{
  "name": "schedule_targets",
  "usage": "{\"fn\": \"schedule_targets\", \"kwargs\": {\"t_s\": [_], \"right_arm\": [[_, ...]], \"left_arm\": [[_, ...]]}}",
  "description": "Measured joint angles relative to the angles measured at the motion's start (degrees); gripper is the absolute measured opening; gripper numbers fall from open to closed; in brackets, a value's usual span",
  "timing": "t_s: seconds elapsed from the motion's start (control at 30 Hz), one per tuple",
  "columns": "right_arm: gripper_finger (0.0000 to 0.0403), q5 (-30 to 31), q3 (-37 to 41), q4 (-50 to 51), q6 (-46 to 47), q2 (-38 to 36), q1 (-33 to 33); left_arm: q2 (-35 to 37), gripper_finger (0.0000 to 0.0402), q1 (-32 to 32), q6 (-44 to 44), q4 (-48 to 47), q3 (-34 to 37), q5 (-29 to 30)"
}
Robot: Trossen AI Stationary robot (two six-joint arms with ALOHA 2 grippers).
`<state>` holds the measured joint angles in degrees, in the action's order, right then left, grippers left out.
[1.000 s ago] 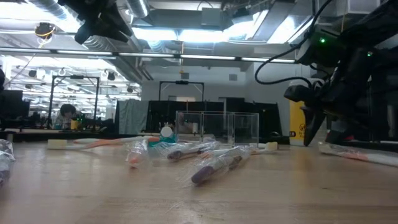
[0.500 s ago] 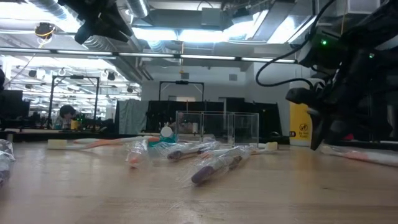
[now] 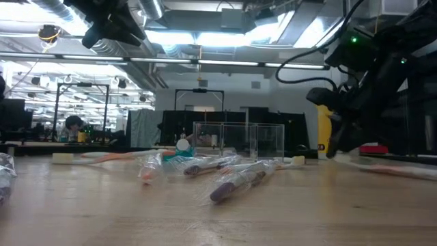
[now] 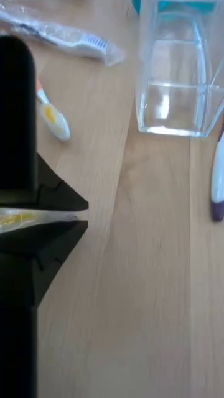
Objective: Pick & Place toothbrushing station
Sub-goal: Put the orange toothbrush into the right section of the transparent organizer, then put the blue mouthwash into the middle section of the transparent organizer
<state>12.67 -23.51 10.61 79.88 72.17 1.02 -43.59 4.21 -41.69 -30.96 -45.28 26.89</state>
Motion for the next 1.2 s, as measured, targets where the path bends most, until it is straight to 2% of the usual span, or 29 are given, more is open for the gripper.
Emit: {"fn": "schedule_targets", "kwargs": {"t_s": [0.3, 0.5, 0.7, 0.87, 0.97, 1.13, 1.2], "right_arm": [[0.0161, -1.54, -0.07, -0.31, 0.57, -0.07, 0.0], [0.0226, -1.82, -0.09, -1.29, 1.91, -0.07, 0.0], [0.025, -2.85, -0.13, -2.96, 2.03, -0.1, 0.0], [0.0252, -4.55, -0.13, -2.94, 2.05, -0.12, -0.94], [0.0252, -4.62, -0.15, -2.73, 2.18, -0.14, -1.93], [0.0252, -4.62, -0.15, -2.44, 1.88, -0.14, -3.18], [0.0252, -4.81, -0.15, -2.47, 0.65, -0.14, -3.85]], "left_arm": [[-0.03, 0.0091, 0.01, 0.77, -0.11, 0.0, -0.3], [-2.75, 0.0118, -0.02, 1.57, -5.2, 0.0, -2.99], [-9.71, 0.0146, -4.21, -2.3, -9.56, 0.02, -2.13], [-19.11, 0.0148, -12.08, -11.01, -16.21, 0.04, 4.32], [-24.53, 0.0148, -17.4, -14.52, -11.18, 0.04, 8.94], [-33.34, 0.0148, -25.8, -6.97, 11.5, 0.02, 19.68], [-36.25, 0.0148, -26.75, -8.11, 15.44, 0.0, 22.75]]}}
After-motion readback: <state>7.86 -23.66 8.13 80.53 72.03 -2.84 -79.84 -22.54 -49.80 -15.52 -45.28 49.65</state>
